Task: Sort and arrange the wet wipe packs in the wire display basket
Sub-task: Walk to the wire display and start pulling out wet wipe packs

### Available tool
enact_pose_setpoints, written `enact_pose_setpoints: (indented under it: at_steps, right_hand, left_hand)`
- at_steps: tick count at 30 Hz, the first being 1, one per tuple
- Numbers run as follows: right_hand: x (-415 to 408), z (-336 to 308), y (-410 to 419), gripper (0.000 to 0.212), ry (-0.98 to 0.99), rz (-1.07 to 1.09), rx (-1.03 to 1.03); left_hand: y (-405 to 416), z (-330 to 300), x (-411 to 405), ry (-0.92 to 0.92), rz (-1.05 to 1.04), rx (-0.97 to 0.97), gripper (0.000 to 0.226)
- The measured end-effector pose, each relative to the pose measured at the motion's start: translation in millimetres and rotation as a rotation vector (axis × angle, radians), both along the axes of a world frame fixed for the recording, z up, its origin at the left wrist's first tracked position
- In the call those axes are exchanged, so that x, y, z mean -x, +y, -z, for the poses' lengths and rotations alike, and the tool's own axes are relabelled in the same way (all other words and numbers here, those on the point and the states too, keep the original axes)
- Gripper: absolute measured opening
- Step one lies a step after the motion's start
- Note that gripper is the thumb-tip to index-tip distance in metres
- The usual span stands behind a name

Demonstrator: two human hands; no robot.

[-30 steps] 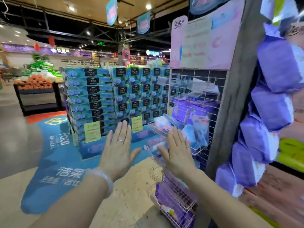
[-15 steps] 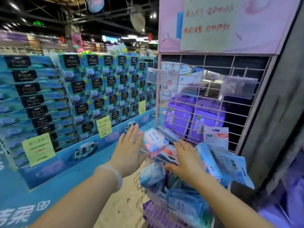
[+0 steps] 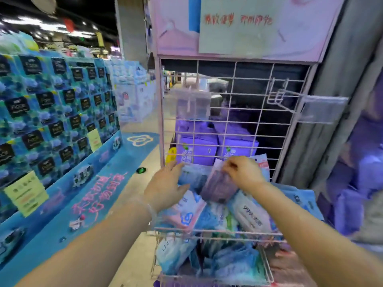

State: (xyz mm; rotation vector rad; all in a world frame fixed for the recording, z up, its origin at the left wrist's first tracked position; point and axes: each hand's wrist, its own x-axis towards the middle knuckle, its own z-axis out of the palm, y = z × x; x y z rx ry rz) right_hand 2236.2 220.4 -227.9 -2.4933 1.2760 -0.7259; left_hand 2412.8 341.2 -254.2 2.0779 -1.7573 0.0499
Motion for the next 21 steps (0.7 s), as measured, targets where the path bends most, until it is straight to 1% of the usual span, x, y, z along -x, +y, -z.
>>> enact_pose_setpoints:
  at_steps: [3,6,8,11,12,15,17,19,21]
  right_hand:
    - [0.3,0.0,-5.3,0.018,0.015,0.084,-0.01]
    - [2.3,-4.4,-5.8,0.021,0.0,0.151,-0.021]
    - [3.0,-7.4,-2.9,0.02,-0.025,0.144,-0.023]
    - [6.4,-11.5,4.1,0.018,-0.142,0.105,-0.032]
    - [9.8,-15.2,5.6,0.018,-0.199,0.113,-0.03]
    - [22.4,-32.7,6.4,0.017,-0.363,0.189,-0.046]
    - [28.9,-43.9,5.6,0.019,-0.429,0.219,-0.089]
    - [30.4,-52.2,6.4,0.024,-0.506,0.256,-0.246]
    - [27.5,-57.8,9.8,0.025,-0.622,0.277,-0.48]
  left_hand:
    - [-17.2,2.2,-4.7,-0.076,0.037,0.009,0.061]
    - [-31.8,3.2,-3.5,-0.164,-0.019,0.007,0.059]
    - [-38.0,2.4,-4.2,-0.176,-0.073,0.004,0.05]
    - [-46.2,-0.3,-6.7,-0.186,-0.084,0.015,0.036]
    - [-49.0,-1.2,-7.8,-0.162,-0.067,0.046,0.034]
    - [-48.5,-6.5,-9.0,0.028,-0.049,0.145,0.029]
    - [-43.5,-8.7,-12.0,0.145,-0.058,0.211,0.024]
    - [-36.8,-9.1,-15.2,0.291,-0.056,0.274,0.016]
    - [-31.0,-8.8,-18.3,0.456,-0.076,0.314,0.016]
